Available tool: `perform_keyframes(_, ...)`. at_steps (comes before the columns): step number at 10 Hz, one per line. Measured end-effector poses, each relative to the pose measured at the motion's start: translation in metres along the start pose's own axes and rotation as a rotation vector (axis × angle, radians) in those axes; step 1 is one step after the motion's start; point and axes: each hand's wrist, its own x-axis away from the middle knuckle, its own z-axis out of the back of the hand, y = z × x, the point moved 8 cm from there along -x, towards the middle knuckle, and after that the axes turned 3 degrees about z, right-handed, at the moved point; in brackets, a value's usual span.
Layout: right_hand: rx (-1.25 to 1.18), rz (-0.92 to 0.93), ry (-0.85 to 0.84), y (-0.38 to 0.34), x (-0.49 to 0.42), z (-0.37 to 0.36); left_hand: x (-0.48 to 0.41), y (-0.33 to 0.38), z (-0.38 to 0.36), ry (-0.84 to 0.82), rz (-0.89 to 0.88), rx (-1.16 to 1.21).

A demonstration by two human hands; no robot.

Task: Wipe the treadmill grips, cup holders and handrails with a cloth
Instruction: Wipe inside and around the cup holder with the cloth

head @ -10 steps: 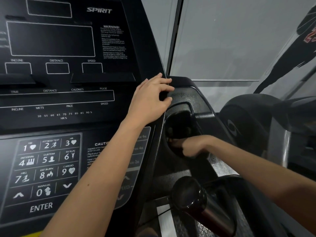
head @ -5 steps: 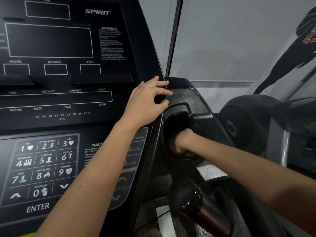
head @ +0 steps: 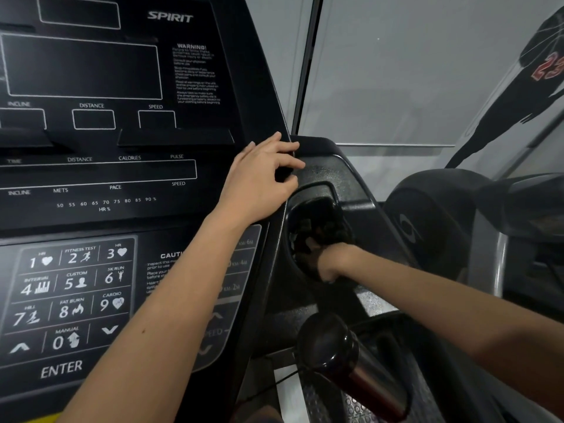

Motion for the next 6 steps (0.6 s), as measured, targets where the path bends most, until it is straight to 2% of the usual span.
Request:
perform_keyframes(2, 0.033, -0.137, 0.093, -0.001, -0.015, 0.01, 0.001, -0.001, 0.0, -0.011, -0.001, 0.006)
perform_keyframes(3, 0.056, -0.068, 0.063, -0.004, -0.004, 0.019, 0.001, -0.001, 0.0, -0.01, -0.002, 0.008)
perform_keyframes(4, -0.261, 0.083, -0.022, -0.003, 0.019, 0.022, 0.0, -0.001, 0.001, -0.002, -0.002, 0.016)
perform_keyframes(5, -0.837, 0.122, 0.122, 0.009, 0.031, 0.017, -0.001, 0.0, 0.002, 0.019, -0.003, 0.03)
perform_keyframes(6, -1.005, 0.17, 0.286, 0.002, 0.028, 0.009, -0.002, 0.0, 0.002, 0.021, 0.0, 0.031)
